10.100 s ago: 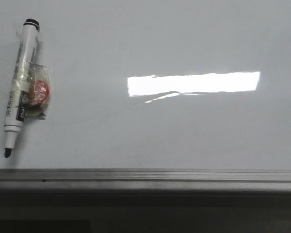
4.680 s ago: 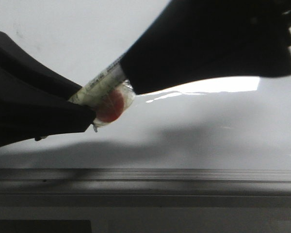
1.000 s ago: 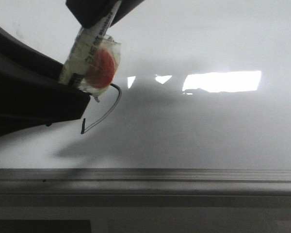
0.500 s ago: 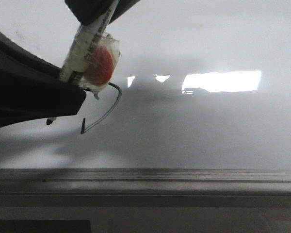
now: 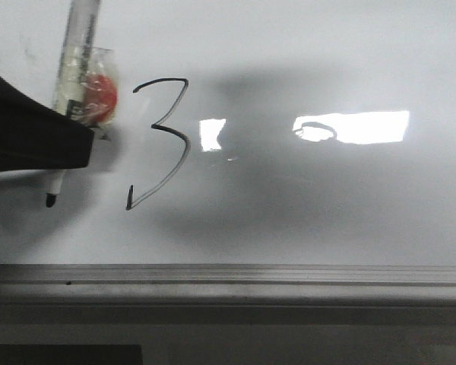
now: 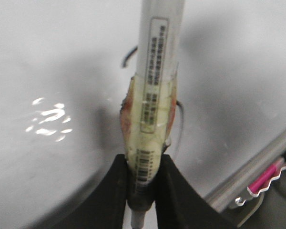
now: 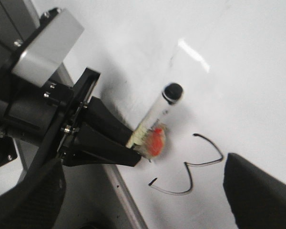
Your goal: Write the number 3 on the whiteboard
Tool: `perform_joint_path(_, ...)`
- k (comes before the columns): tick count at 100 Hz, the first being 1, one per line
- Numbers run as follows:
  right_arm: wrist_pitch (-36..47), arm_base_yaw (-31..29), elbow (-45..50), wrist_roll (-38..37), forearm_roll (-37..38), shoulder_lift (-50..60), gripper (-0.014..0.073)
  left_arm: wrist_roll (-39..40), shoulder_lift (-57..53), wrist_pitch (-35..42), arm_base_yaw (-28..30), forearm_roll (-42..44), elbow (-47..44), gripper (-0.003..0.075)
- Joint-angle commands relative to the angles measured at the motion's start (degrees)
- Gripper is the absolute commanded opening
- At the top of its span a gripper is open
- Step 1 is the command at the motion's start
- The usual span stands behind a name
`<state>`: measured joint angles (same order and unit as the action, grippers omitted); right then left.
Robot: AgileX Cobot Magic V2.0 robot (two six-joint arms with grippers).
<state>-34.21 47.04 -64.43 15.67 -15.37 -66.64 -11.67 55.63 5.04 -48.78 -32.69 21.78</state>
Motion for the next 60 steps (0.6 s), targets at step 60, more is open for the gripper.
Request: perform_joint_path(60, 4.9, -2.3, -1.9, 0.0, -0.6, 5.4, 0.0592, 0.6, 2.7, -1.8, 5.9, -10.2, 1.7, 0.0229)
